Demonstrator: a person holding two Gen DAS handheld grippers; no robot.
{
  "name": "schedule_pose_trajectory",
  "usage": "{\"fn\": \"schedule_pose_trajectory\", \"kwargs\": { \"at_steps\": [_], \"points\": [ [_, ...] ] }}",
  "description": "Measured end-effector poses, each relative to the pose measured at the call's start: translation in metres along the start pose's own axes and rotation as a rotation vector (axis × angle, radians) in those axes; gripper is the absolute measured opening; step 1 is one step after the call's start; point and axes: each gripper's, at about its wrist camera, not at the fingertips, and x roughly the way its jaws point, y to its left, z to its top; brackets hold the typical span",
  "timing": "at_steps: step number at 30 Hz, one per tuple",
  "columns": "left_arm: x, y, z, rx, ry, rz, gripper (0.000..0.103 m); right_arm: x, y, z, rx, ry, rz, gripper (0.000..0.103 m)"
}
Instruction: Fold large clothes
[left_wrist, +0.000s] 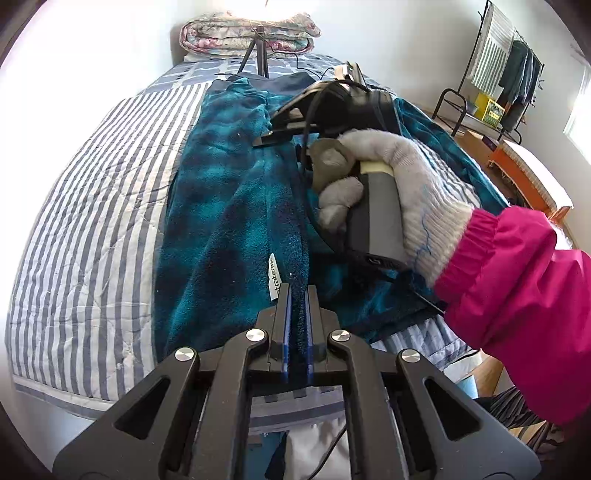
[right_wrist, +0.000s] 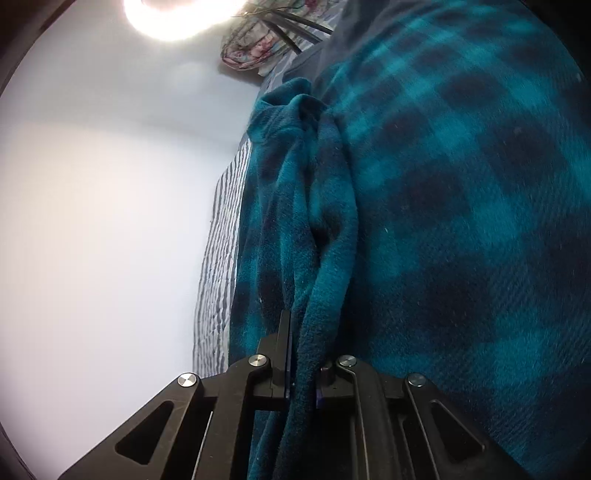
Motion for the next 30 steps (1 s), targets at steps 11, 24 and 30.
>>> {"fn": "schedule_pose_trajectory", "kwargs": {
  "at_steps": [11, 24, 30],
  "points": [
    [-0.047, 0.049, -0.007, -0.139, 0.014, -0.275, 0.004, -0.009, 0.03, -0.007, -0.047, 0.041, -0.123, 0.026],
    [-0.046, 0.119, 0.007, -0.263, -0.004, -0.134, 0.004, -0.131, 0.074, -0.051, -0.314, 0.026, -0.224, 0.036],
    [0.01, 0.084, -0.003, -0.214, 0.114, -0.135, 0.004, -0.209, 0.086, -0.082, -0.406, -0.075, -0.289, 0.039]
  ]
}}
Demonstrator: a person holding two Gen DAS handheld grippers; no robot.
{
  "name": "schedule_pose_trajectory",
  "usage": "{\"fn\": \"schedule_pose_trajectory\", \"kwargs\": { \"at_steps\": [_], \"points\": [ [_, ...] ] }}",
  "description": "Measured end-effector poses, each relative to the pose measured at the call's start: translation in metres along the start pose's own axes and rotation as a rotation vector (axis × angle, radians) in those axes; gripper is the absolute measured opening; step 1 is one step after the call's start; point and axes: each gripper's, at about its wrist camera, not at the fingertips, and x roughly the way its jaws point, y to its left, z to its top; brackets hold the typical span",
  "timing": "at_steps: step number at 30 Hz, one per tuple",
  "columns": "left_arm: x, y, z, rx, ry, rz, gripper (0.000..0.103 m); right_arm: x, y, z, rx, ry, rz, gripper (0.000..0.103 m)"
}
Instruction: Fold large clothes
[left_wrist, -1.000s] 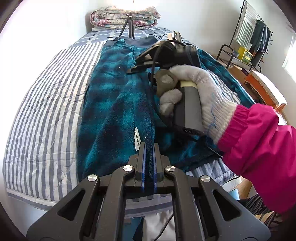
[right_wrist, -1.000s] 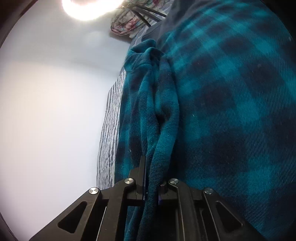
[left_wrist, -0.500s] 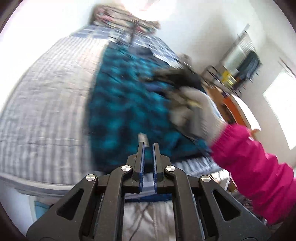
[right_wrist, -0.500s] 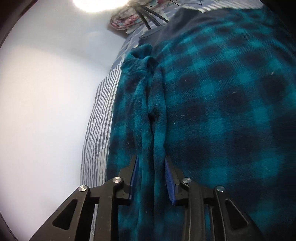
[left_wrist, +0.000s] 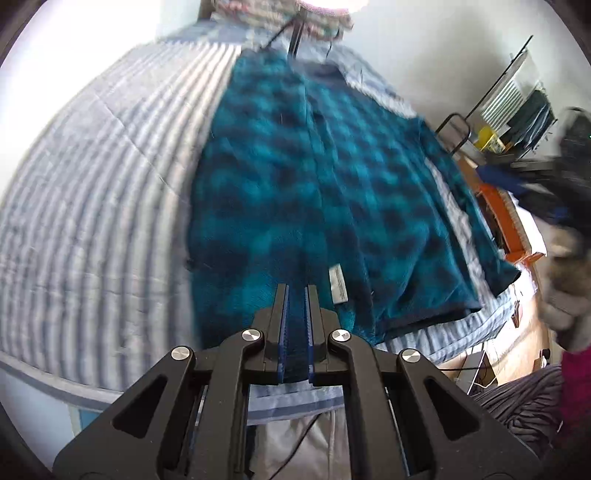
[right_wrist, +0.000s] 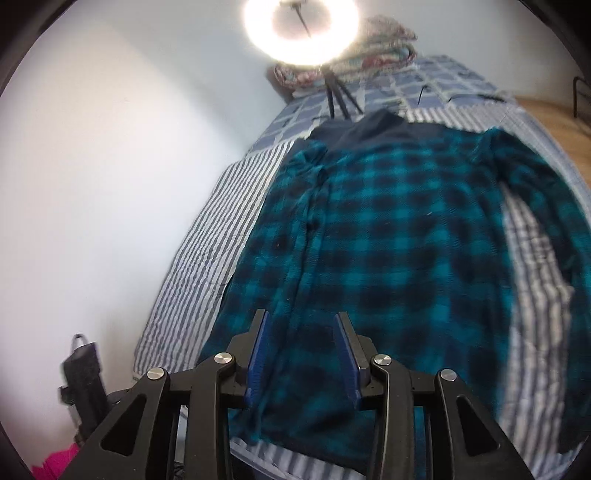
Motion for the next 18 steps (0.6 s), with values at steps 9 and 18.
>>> {"fn": "schedule_pose_trajectory", "kwargs": {
  "at_steps": [9, 18],
  "points": [
    [0.038, -0.015, -0.014, 0.091, 0.096, 0.064, 0.004, -0.043, -0.07, -0.027, 0.011, -0.085, -0.129, 0.048],
    [-0.023, -0.06, 0.017, 0.107, -0.06, -0.058, 0.032, -0.094, -0.157, -0.058, 0.048, -0.151, -0.316, 0.057]
  ]
}}
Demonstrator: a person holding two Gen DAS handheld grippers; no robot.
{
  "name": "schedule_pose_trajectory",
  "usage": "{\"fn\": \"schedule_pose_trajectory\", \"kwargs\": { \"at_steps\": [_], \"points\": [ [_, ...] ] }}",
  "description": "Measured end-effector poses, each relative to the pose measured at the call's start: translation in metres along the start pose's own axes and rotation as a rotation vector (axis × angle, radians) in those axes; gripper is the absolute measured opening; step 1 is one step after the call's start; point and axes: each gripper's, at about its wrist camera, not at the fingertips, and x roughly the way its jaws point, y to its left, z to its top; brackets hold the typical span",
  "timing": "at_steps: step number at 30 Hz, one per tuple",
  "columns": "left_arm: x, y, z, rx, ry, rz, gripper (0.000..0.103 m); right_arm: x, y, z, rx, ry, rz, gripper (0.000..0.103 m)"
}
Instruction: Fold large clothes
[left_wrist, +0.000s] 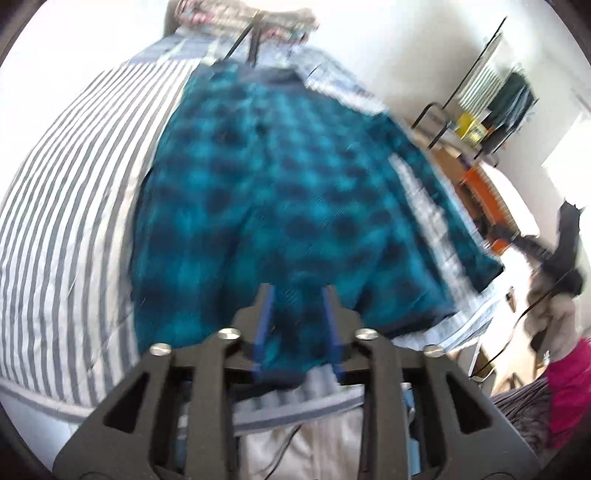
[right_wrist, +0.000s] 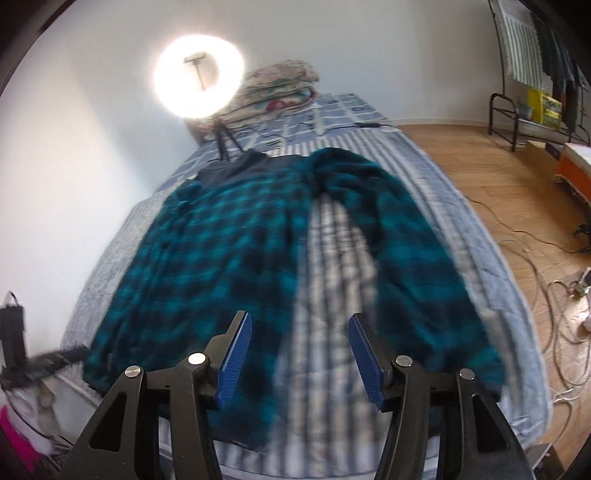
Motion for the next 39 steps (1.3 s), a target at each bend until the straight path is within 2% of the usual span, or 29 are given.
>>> {"fn": "schedule_pose_trajectory", "kwargs": {
  "at_steps": [3, 5, 11, 13, 16, 21, 22, 23, 24, 28, 34, 39],
  "points": [
    [-0.003, -0.02, 0.019, 0.021, -0.025, -0.034, 0.033, -0.009, -0.033, -0.001, 0.053, 0.0, -0.028, 0.057],
    [-0.003, -0.03, 0.029, 0.032, -0.036, -0.054, 0.038, -0.016, -0.053, -0.002, 0.111, -0.001, -0.033, 0.059],
    [0.001, -0.052, 0.036, 0.052, -0.04, -0.076, 0.04, -0.026, -0.131, -0.021, 0.364, -0.001, -0.052, 0.061],
    [0.005, -0.057, 0.033, 0.067, -0.034, -0.074, 0.04, -0.026, -0.159, -0.036, 0.478, 0.012, -0.031, 0.062],
    [0.016, -0.058, 0.029, 0.07, -0.013, -0.066, 0.04, -0.019, -0.185, -0.051, 0.577, 0.034, 0.011, 0.062],
    [0.027, -0.058, 0.028, 0.066, 0.007, -0.061, 0.04, -0.004, -0.193, -0.059, 0.641, 0.083, 0.106, 0.064],
    [0.028, -0.059, 0.029, 0.067, 0.007, -0.063, 0.04, -0.001, -0.192, -0.059, 0.631, 0.097, 0.101, 0.06],
    [0.028, -0.06, 0.029, 0.068, 0.006, -0.064, 0.04, 0.002, -0.188, -0.058, 0.611, 0.116, 0.093, 0.052],
    [0.028, -0.061, 0.03, 0.071, 0.004, -0.064, 0.04, 0.003, -0.185, -0.058, 0.596, 0.126, 0.104, 0.027],
    [0.028, -0.061, 0.028, 0.081, 0.002, -0.061, 0.04, -0.021, -0.174, -0.055, 0.544, 0.103, 0.055, 0.008],
    [0.036, -0.055, 0.025, 0.079, 0.029, -0.041, 0.04, -0.036, -0.188, -0.069, 0.561, 0.105, -0.015, 0.005],
    [0.038, -0.052, 0.024, 0.074, 0.033, -0.028, 0.04, -0.04, -0.195, -0.066, 0.577, 0.073, 0.001, 0.004]
  ]
}}
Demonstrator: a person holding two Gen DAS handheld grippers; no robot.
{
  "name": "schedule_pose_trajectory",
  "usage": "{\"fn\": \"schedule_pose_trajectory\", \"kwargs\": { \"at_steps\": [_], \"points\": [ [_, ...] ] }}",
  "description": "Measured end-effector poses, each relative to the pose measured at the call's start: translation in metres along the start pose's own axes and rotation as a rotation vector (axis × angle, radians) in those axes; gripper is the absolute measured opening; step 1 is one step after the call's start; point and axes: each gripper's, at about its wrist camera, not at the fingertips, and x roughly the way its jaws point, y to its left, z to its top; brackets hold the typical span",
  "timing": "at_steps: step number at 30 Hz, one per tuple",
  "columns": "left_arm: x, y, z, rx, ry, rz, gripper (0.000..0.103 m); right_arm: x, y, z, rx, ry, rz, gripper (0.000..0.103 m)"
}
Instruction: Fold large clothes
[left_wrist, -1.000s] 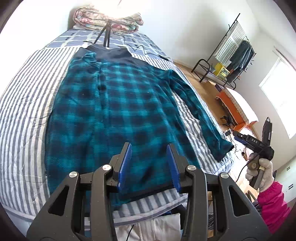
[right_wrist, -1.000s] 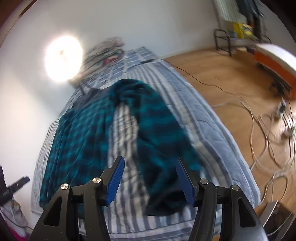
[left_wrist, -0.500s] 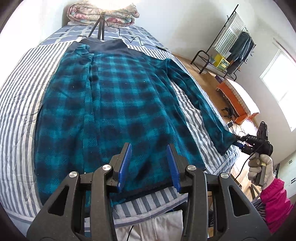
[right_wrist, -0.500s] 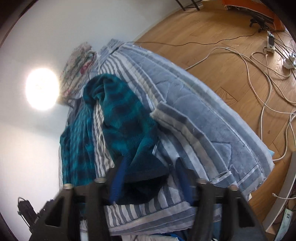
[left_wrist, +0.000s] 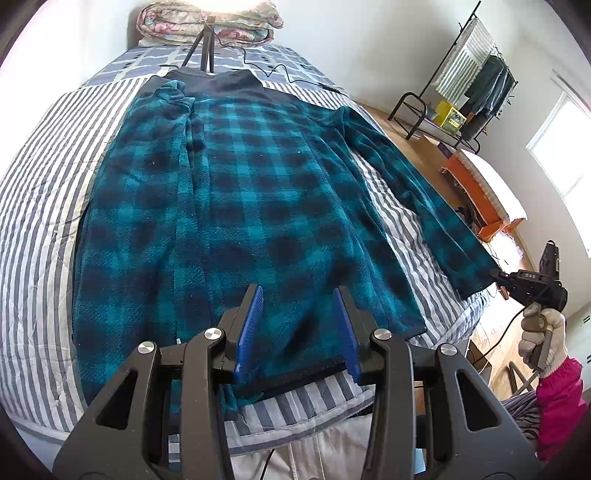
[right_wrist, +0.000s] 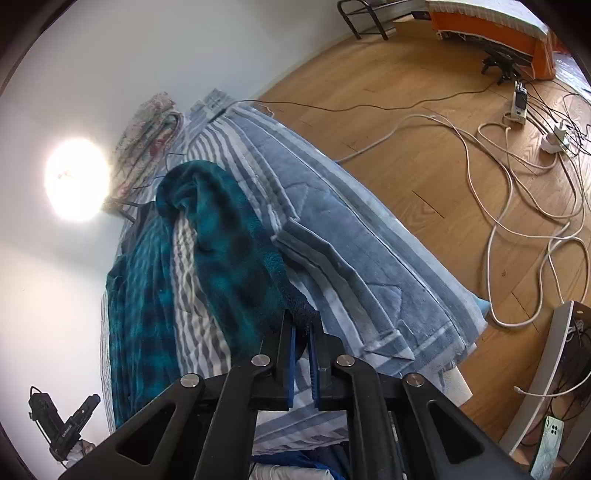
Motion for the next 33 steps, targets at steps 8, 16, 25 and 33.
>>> {"fn": "schedule_pose_trajectory", "kwargs": {
  "at_steps": [8, 16, 25, 33],
  "points": [
    [0.002, 0.002, 0.005, -0.018, 0.001, -0.007, 0.04, -0.016, 0.077, -0.011, -0.222, -0.056, 0.086, 0.004],
    [0.001, 0.007, 0.01, -0.063, -0.01, -0.016, 0.04, -0.001, 0.197, -0.073, -0.568, 0.018, 0.231, 0.004],
    [0.006, 0.014, 0.01, -0.133, 0.009, -0.058, 0.04, 0.079, 0.272, -0.17, -0.906, 0.286, 0.194, 0.003],
    [0.024, 0.02, 0.001, -0.213, 0.085, -0.148, 0.04, 0.091, 0.268, -0.175, -0.897, 0.38, 0.262, 0.026]
  ]
}}
